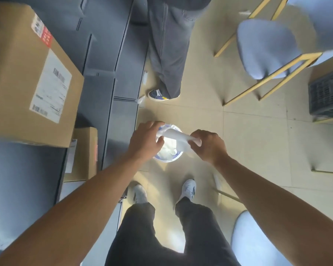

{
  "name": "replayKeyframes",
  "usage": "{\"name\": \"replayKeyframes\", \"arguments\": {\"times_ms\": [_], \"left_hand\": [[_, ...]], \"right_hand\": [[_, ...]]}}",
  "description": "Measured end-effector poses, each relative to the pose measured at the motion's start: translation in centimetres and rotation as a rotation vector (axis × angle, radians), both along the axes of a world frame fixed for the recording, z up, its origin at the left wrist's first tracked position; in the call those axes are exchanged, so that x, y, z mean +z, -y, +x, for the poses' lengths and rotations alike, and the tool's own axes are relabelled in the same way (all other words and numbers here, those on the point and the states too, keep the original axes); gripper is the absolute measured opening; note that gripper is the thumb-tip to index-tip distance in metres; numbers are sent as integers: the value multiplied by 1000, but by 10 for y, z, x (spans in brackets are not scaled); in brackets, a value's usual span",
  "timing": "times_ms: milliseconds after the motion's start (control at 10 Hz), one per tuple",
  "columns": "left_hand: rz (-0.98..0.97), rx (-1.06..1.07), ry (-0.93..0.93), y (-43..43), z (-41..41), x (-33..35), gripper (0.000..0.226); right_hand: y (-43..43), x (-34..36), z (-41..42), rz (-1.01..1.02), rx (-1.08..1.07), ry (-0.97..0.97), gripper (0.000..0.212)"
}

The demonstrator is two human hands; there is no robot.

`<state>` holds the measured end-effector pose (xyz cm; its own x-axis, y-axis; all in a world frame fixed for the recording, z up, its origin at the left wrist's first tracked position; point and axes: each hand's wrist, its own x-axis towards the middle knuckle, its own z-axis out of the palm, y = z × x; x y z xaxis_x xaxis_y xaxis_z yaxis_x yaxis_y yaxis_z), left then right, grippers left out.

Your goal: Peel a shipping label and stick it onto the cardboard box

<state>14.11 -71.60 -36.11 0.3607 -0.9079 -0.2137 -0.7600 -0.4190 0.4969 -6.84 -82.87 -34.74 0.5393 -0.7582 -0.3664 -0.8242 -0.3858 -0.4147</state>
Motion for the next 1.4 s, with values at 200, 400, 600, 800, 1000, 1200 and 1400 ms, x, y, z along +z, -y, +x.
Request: {"name": "replayKeyframes", "arguments": {"times_ms": [200,400,600,800,1000,1200,1400], "left_hand": [[46,66,-55,-12,0,-89,47],[112,107,-77,-26,4,-184,47],[130,148,-125,-40,8,-256,45],[111,144,-152,-47,6,-262,45],[84,117,-174,-33,5,-193,48],[86,113,-168,-21,7,-104,51],[23,137,-135,-16,9,-9,52]], "right_hand": [[-11,-101,4,97,-43,-74,24],[-16,-207,13,149,-63,-108,27],[-22,-294,29,218,-166,-33,34],[-23,-313,29,291,-70,-63,89],[-19,-238,22,224,8,-71,88],[-10,-146,29,208,9,-36,87],[-6,-39,39,137,30,38,87]]}}
